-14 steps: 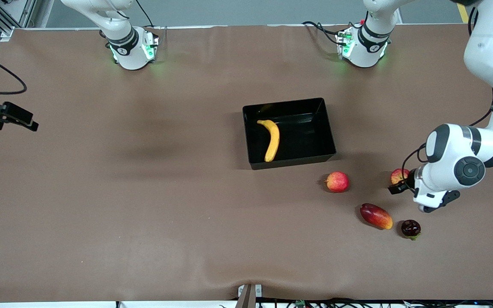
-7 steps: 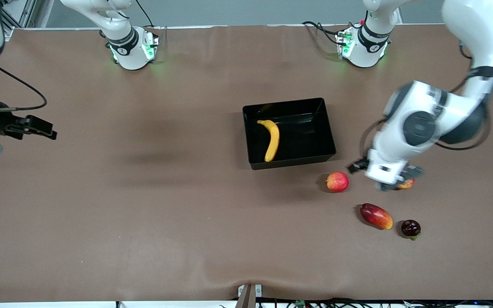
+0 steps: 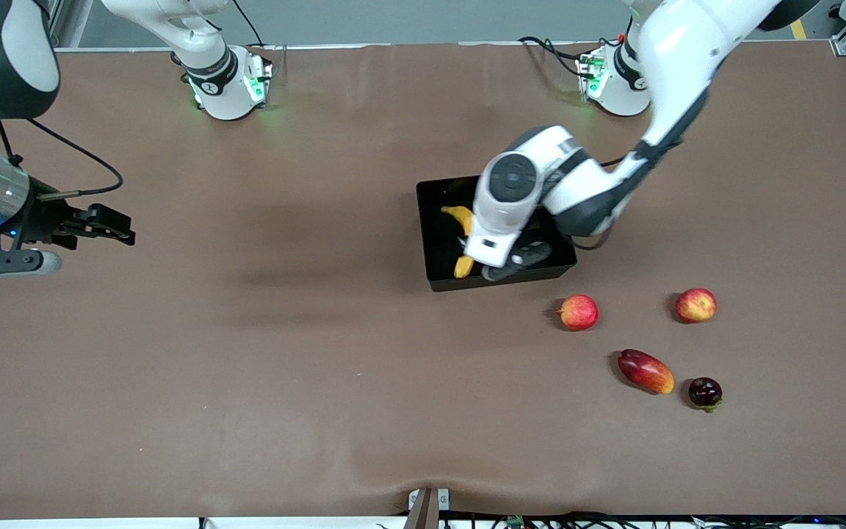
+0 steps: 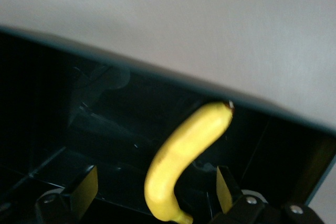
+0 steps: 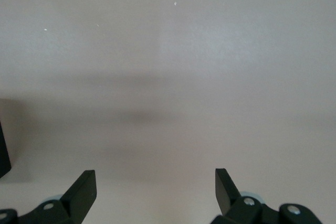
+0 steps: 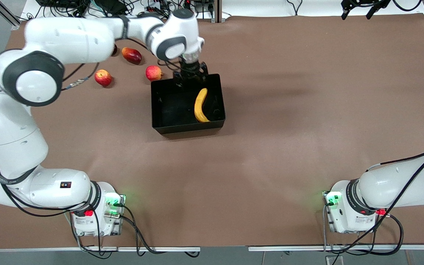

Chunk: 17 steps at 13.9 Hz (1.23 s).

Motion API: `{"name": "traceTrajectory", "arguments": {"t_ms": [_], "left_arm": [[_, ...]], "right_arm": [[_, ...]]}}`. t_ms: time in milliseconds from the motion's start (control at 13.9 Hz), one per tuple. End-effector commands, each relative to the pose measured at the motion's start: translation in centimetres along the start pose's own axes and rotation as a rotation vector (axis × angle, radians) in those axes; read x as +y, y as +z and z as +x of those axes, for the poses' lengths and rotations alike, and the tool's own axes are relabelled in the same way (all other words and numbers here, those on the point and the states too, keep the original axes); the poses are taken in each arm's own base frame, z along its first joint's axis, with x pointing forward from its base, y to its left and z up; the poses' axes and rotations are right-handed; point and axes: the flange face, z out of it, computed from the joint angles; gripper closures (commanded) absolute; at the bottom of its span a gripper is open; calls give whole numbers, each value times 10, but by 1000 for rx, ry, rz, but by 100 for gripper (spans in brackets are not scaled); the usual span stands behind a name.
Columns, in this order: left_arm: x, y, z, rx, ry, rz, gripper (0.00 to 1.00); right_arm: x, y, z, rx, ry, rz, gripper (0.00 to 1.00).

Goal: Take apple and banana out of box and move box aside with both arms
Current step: 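Grasp the banana in the box with the left gripper while the right gripper approaches, then lift the banana out with the left gripper while the right gripper grasps the box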

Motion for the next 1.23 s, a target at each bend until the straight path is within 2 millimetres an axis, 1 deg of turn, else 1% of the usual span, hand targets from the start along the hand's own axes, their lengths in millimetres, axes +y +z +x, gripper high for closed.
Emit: {"name": "traceTrajectory", "arguments": {"t_ms": [0, 72, 144, 216, 288, 360, 432, 505, 577, 649, 721, 793, 865, 937, 1009, 1081, 1153], "left_arm": [[11, 29, -3, -1, 25, -11, 0], [17, 40, -14, -2, 25, -2, 0], [16, 53, -11, 20, 10, 22, 0], [16, 65, -9, 34, -5, 30, 0], [21, 75, -11, 36, -21, 7, 0], [28, 88, -16, 33, -41, -21, 0], [29, 100, -15, 40, -66, -32, 0], [32, 107, -17, 51, -75, -37, 0], [34, 111, -19, 59, -83, -40, 14], [34, 114, -20, 59, -92, -38, 41], [33, 113, -18, 59, -97, -39, 72], [32, 109, -14, 64, -103, -44, 100], [32, 102, -10, 70, -108, -52, 100], [32, 90, -8, 84, -110, -66, 100], [33, 76, -6, 103, -110, -81, 100], [34, 51, -3, 134, -108, -104, 100], [34, 28, -1, 160, -109, -126, 100]], "right_arm": [[-7, 9, 12, 5, -6, -5, 0], [-12, 14, 17, -1, -11, -1, 0], [-19, 14, 22, 4, -22, 0, 0], [-35, 19, 27, 3, -45, -4, 0], [-44, 22, 31, 2, -36, -4, 0], [-46, 29, 34, -7, 3, -3, 0], [-53, 32, 35, -6, 34, -2, 0], [-67, 32, 35, -4, 31, -5, 0], [-82, 33, 33, -5, 14, -9, 0], [-87, 35, 33, -9, 7, -7, 0], [-93, 41, 34, -20, -1, -8, 0], [-104, 42, 31, -25, -22, -13, 0], [-114, 43, 29, -31, -41, -13, 0], [-117, 42, 28, -31, -50, -25, 0], [-115, 42, 28, -32, -52, -25, 0], [-109, 42, 29, -36, -44, -17, 0], [-108, 43, 28, -43, -43, -17, 0]]}}
